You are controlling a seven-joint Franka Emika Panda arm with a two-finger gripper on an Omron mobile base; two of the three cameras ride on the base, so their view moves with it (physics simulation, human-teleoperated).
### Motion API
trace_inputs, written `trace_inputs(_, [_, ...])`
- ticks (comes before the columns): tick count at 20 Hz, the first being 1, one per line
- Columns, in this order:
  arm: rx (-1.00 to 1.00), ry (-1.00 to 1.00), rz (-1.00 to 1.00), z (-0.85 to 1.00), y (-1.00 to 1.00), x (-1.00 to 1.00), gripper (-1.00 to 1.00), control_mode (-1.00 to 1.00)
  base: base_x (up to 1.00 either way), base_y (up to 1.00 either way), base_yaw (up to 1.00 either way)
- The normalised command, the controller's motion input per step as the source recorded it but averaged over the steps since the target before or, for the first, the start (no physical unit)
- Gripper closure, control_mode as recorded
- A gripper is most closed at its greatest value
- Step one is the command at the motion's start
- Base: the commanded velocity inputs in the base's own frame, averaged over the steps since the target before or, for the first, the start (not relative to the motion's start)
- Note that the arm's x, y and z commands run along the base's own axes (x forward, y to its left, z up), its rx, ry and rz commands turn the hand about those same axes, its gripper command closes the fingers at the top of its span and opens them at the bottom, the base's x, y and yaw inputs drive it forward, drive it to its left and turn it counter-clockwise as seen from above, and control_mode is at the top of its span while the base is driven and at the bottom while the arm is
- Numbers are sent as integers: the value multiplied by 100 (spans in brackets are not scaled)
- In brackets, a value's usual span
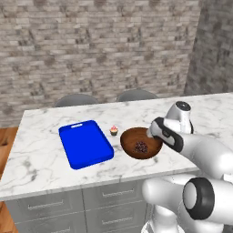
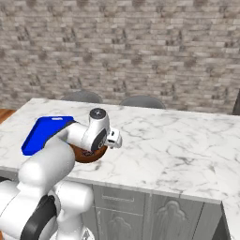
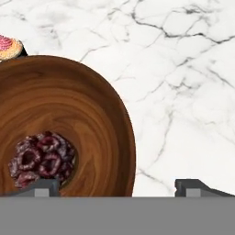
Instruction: Place the bowl with cake and the cupcake onto the tray.
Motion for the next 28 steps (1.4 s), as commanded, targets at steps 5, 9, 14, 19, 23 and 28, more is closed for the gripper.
trace_inputs(5, [2, 0, 0, -34, 0, 12, -100, -100, 0, 0, 0])
trace_inputs(9, [3, 0, 0, -27, 0, 8, -100, -100, 0, 0, 0])
trace_inputs(14, [1, 0, 0, -13, 0, 3, -100, -100, 0, 0, 0])
trace_inputs(19, [0, 0, 0, 0, 0, 0, 100, -100, 0, 0, 0])
trace_inputs(23, [0, 0, 0, 0, 0, 0, 100, -100, 0, 0, 0])
trace_inputs(28, [0, 0, 0, 0, 0, 0, 100, -100, 0, 0, 0])
